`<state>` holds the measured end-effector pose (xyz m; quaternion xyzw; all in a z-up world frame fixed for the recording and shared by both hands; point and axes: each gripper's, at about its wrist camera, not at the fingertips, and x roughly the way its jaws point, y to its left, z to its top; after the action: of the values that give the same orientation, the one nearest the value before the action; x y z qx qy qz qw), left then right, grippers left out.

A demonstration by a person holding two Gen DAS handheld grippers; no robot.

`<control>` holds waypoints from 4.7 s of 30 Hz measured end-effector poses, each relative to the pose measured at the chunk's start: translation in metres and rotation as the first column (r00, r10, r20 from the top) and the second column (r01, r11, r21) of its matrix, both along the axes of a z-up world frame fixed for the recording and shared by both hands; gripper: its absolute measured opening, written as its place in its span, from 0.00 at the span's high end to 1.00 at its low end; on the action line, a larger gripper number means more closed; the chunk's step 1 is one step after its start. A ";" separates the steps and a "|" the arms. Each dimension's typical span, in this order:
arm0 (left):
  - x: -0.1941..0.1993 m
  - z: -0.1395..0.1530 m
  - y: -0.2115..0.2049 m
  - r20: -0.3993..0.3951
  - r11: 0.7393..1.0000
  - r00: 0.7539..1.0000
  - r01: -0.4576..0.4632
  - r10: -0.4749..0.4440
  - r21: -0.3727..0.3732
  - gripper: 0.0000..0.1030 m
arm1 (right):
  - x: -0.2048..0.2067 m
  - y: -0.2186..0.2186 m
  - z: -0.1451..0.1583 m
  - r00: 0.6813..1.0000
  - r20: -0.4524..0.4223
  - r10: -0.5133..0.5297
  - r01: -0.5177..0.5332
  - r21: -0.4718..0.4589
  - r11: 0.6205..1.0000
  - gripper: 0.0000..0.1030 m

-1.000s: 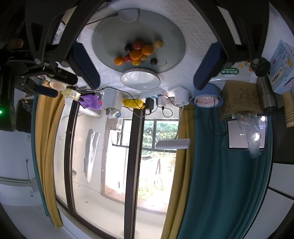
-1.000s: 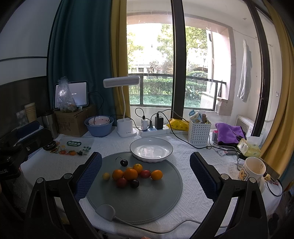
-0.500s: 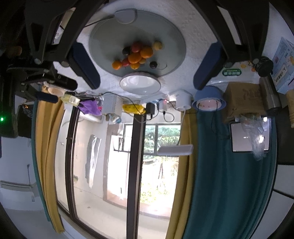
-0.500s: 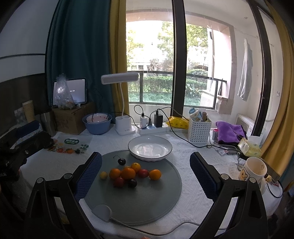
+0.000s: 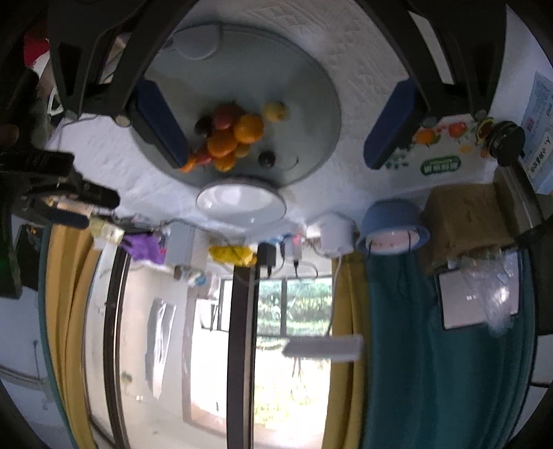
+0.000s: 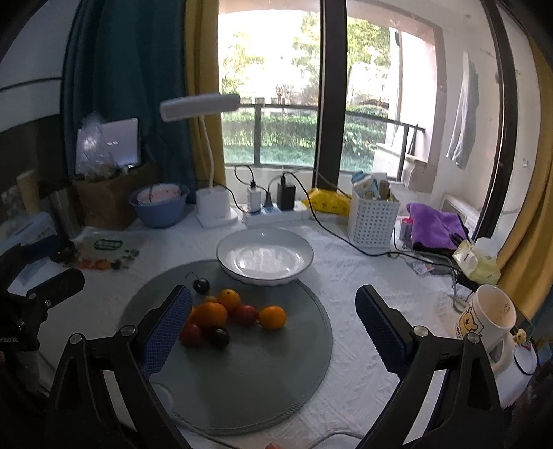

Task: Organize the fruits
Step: 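Grasp the large orange with the right tool while the left tool grasps the small yellow fruit, then carry both fruits over the white plate and open both tools to drop them, then move both open tools back over the tray toward the remaining oranges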

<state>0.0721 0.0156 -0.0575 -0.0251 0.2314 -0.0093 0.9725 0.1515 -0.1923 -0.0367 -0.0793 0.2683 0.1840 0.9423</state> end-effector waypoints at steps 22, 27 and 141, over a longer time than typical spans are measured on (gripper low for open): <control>0.075 -0.093 0.001 -0.365 1.000 0.931 0.002 0.000 0.004 0.32 | 0.079 0.002 -0.079 0.970 -0.243 0.023 -0.029 -0.023 0.999 0.26; 0.080 -0.101 -0.001 -0.410 1.000 0.912 0.013 -0.011 0.002 0.45 | 0.092 0.005 -0.092 0.959 -0.280 0.051 -0.060 -0.023 0.998 0.37; 0.133 -0.024 0.004 -0.196 0.978 0.964 0.151 -0.177 -0.143 0.55 | 0.118 0.045 -0.049 0.972 -0.190 0.137 -0.140 -0.001 0.990 0.49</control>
<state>0.2052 0.0200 -0.0815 -0.0683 0.3321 -0.1020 0.9352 0.2693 -0.1475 -0.0854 -0.0865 0.3520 0.2540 0.8967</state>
